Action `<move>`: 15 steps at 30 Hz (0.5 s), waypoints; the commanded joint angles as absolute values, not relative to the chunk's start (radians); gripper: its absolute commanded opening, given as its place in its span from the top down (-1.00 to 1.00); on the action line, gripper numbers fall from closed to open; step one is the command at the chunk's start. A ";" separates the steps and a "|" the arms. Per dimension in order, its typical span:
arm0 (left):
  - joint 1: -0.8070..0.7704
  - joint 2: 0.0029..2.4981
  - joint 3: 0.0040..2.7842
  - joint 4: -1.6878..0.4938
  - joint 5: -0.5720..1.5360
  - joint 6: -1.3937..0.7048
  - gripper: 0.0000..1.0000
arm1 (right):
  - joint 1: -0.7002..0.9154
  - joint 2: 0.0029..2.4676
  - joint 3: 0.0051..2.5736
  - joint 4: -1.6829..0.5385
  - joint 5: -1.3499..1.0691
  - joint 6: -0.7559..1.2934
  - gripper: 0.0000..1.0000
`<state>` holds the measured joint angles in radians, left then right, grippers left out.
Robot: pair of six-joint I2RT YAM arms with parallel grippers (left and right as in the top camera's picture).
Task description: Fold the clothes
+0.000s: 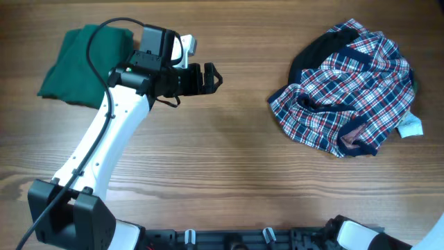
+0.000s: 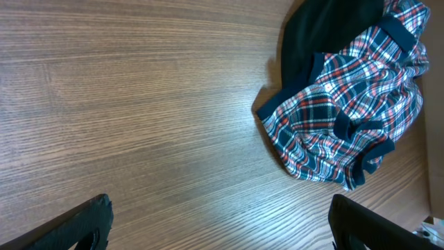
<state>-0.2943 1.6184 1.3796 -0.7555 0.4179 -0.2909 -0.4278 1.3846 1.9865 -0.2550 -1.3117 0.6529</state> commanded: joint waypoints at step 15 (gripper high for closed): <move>-0.350 1.601 1.394 -0.736 0.310 -0.296 -0.99 | -0.299 1.861 1.987 -1.288 -0.370 0.010 0.18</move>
